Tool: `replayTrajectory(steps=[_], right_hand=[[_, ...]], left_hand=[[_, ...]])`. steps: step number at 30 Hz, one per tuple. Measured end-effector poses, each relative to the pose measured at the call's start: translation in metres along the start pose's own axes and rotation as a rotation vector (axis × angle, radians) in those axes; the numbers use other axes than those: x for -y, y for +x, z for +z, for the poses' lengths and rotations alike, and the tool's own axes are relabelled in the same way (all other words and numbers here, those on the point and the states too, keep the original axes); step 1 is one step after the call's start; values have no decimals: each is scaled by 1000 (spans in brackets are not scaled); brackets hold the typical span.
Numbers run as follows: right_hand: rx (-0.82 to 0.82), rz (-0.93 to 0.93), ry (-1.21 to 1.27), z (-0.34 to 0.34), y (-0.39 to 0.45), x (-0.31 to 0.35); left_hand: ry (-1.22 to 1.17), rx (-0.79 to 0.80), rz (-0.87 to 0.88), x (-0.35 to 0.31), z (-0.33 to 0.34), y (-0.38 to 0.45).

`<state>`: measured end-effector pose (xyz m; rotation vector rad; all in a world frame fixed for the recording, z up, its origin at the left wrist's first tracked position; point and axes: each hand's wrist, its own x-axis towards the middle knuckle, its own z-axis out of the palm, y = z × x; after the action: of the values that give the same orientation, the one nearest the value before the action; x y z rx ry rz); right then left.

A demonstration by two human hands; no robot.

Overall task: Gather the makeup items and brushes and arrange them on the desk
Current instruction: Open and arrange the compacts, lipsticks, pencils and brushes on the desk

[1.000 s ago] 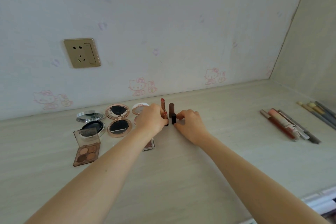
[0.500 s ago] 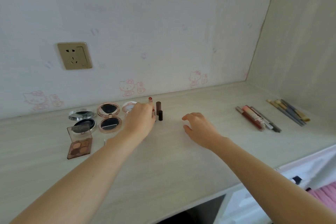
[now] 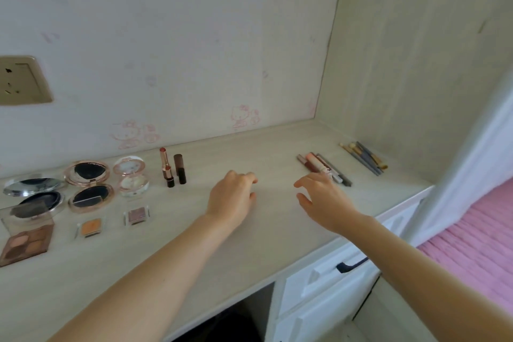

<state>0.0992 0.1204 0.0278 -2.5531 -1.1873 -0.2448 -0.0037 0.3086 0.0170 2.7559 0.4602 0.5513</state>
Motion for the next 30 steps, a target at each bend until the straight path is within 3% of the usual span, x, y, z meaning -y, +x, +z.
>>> replayTrajectory(steps=[16,22,30], right_hand=[[-35,282,-103,-8,34,-72],[-63,414,-155,-2,45,-71],[-83,419,-186,7,48,-72]], left_hand=[[-91,46,129,-66,71,85],[-215,63,27,-83,86,123],[-274,210,-62,-101,105,158]])
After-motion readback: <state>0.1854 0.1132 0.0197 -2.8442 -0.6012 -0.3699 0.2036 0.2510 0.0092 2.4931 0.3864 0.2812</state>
